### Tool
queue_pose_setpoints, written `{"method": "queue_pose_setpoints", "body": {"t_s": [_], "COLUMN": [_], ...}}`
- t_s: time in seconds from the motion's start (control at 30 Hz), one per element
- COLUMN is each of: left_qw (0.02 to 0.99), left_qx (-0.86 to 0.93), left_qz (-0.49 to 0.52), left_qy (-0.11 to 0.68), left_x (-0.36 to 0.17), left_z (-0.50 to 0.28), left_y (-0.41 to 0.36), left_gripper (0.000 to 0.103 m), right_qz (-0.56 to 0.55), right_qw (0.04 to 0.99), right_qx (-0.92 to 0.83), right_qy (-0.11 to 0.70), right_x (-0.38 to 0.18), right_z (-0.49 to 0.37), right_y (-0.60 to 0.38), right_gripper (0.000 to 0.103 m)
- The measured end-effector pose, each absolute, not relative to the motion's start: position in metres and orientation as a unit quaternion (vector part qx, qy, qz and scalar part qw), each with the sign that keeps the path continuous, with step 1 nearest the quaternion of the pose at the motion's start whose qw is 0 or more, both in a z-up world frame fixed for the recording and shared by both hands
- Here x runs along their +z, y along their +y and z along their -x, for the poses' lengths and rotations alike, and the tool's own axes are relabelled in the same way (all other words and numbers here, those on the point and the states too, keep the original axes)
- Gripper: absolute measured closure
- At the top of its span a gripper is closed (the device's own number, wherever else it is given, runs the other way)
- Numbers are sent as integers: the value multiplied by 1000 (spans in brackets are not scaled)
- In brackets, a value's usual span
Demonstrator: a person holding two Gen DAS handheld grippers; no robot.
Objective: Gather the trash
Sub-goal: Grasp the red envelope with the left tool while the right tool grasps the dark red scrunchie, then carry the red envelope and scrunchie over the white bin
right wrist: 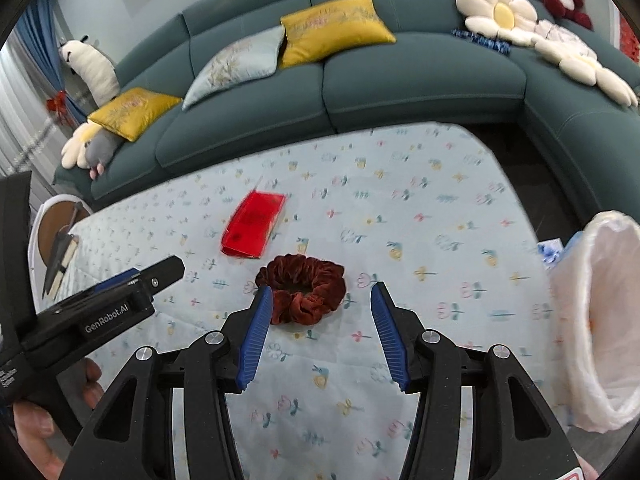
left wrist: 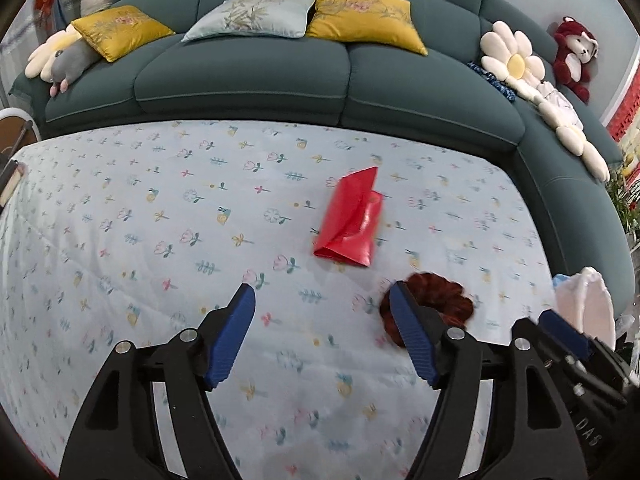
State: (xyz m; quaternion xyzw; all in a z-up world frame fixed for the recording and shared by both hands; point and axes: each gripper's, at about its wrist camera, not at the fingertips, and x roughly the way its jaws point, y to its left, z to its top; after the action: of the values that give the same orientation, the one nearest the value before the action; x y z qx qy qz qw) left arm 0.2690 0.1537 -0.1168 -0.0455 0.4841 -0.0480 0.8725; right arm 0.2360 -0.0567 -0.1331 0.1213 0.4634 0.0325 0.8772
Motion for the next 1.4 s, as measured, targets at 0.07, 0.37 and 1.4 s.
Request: {"method": "queue_pose_setpoints", "body": {"t_s": [0.07,0.37,1.4], "left_qw": [871,874,848], "left_qx": [-49,-46,-70], "left_qz": [39,5,45], "left_qy": [487,483,524], "left_x": [-125,-160,-170], "left_z": [-282,-331,-229], "left_y": [152,137,113], "left_gripper": [34,28,102], "right_qz": [-121,-122,-104], "right_qw": [873,855,853], "right_qx": [29,16,1], "right_qy": [473,503,512], "right_x": [-146,-193,-195], "right_z": [-247,-282,-203], "right_y": [-54,-47,-60], "right_gripper": [53,53,87]}}
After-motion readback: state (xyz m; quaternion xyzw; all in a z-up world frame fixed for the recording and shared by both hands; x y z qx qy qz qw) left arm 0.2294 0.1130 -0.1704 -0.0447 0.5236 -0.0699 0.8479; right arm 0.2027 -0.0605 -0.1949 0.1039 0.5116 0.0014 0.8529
